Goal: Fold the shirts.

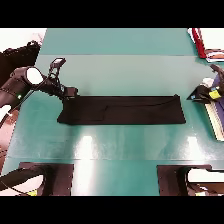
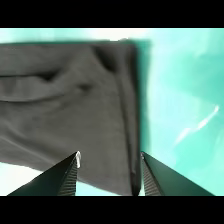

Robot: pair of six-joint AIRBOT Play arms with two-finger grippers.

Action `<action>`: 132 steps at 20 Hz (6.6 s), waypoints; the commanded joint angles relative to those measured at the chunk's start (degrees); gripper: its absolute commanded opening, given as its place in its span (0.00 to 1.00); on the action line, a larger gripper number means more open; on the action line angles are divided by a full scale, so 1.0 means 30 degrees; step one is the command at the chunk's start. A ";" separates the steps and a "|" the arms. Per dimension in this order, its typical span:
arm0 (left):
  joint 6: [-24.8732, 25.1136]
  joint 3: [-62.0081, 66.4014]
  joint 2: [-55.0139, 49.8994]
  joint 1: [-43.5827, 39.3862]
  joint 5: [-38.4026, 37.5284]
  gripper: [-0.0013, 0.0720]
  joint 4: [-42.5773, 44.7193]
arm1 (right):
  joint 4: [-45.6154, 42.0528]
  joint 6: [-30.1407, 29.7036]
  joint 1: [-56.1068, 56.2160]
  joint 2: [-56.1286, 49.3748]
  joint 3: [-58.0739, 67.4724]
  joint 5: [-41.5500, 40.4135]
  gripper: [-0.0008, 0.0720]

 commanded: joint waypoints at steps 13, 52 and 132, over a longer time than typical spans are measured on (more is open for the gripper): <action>0.0554 0.0233 -0.1690 -0.3417 0.2178 0.05 -0.3636 | 0.5493 -0.2732 -0.0459 -0.2637 -0.4685 -0.2062 0.56; 0.0073 0.7359 -0.0474 0.3694 -0.0867 0.05 0.1260 | 0.8269 -0.0299 2.1748 -0.3789 1.0659 -0.7220 0.04; 0.0423 0.5850 0.1195 -0.3759 -0.0270 0.05 -0.3563 | 1.2721 -0.0488 -0.8859 -0.1246 1.3566 -0.7111 0.03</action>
